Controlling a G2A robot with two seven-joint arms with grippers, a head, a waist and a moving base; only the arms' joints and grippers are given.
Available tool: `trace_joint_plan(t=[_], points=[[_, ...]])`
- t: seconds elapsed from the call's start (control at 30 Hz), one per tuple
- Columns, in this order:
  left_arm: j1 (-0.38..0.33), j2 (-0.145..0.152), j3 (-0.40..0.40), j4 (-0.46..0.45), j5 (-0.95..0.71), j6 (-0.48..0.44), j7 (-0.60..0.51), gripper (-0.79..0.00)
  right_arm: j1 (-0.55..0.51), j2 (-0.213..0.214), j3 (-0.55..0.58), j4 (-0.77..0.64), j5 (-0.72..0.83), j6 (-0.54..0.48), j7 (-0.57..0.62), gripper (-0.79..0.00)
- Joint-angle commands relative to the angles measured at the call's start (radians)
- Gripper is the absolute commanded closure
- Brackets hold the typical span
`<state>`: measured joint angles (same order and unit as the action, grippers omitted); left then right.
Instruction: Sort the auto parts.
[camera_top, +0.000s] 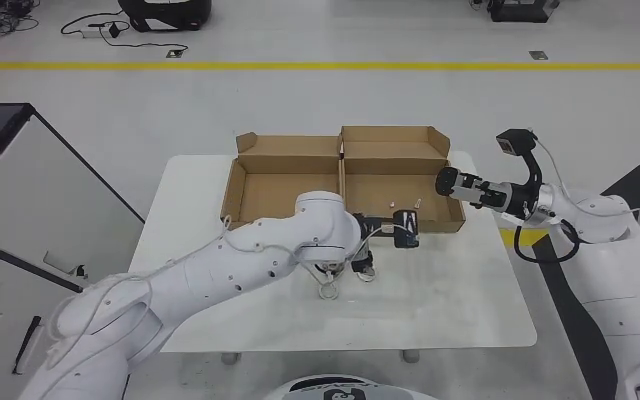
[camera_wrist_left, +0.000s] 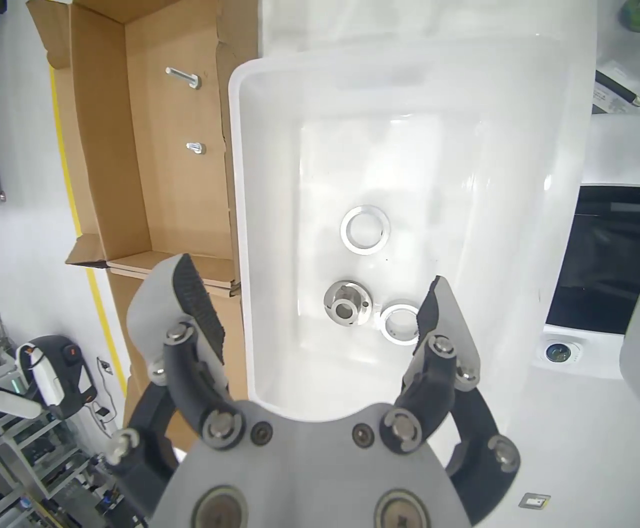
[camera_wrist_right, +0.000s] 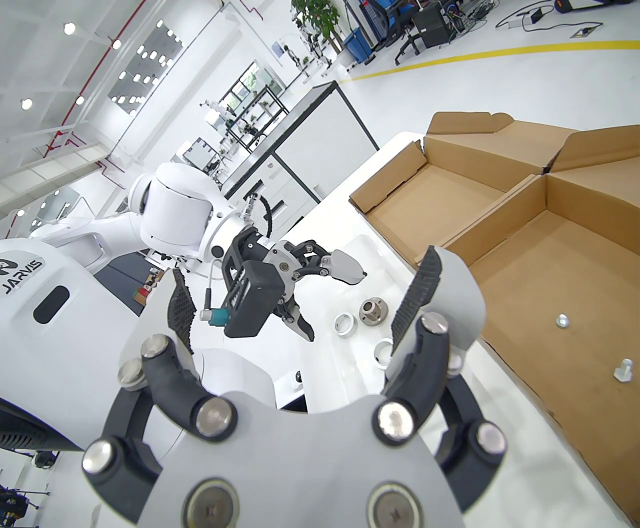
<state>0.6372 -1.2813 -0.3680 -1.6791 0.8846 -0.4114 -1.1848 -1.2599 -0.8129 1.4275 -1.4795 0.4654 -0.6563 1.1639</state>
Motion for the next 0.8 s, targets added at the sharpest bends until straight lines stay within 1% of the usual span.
trace_joint_plan(t=[0.0,0.27,0.6,0.63,0.67,0.73,0.77], points=[[0.006,-0.004,0.003,0.016,0.007,0.003,0.010,-0.785,0.000,0.000,0.000,0.000,0.000,0.000,0.000,-0.785],[0.031,-0.027,0.030,0.053,0.005,0.002,0.019,-0.785,0.000,0.000,0.000,0.000,0.000,0.000,0.000,-0.785],[0.043,-0.056,0.041,0.113,0.006,-0.001,0.049,-0.785,0.000,0.000,0.000,0.000,0.000,0.000,0.000,-0.785],[0.044,-0.059,0.042,0.119,0.007,-0.002,0.050,-0.742,0.000,0.000,0.000,0.000,0.000,0.000,0.000,-0.785],[0.046,-0.061,0.045,0.125,0.010,-0.004,0.050,-0.668,0.000,0.000,0.000,0.000,0.000,0.000,0.000,-0.785],[0.050,-0.065,0.048,0.139,0.017,-0.009,0.054,-0.646,0.000,0.000,0.000,0.000,0.000,0.000,0.000,-0.785],[0.053,-0.066,0.050,0.147,0.023,-0.010,0.056,-0.622,0.000,0.000,0.000,0.000,0.000,0.000,0.000,-0.785]])
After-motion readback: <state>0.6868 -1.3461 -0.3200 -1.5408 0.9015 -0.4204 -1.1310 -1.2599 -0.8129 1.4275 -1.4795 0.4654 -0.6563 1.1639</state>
